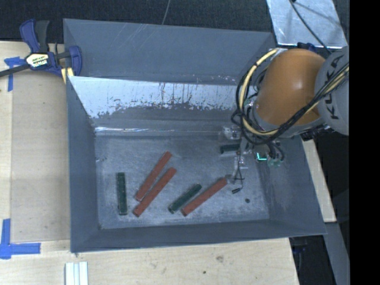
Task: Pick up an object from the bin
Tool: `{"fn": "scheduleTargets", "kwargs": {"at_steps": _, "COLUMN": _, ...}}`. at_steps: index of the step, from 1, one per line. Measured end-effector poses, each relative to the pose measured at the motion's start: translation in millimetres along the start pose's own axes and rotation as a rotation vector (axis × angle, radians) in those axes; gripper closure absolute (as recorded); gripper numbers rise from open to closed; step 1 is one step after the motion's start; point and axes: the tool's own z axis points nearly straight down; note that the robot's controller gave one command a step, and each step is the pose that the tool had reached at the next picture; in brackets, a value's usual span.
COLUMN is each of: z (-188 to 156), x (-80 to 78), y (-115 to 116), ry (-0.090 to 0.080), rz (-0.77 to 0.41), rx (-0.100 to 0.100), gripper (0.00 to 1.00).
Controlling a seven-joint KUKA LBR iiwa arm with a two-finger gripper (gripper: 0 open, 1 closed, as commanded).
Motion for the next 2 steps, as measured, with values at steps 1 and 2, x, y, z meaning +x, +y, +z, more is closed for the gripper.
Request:
{"fn": "scheduleTargets", "kwargs": {"at_steps": 1, "z": -0.4, "x": -0.3, "y": 0.0, "ry": -0.001, "rz": 0.0, "rx": 0.0, "gripper": 0.0}}
{"fn": "scheduleTargets", "kwargs": {"at_steps": 2, "z": 36.6, "x": -1.5, "y": 6.5, "ry": -0.005, "rz": -0.099, "rx": 0.001, "gripper": 0.0}}
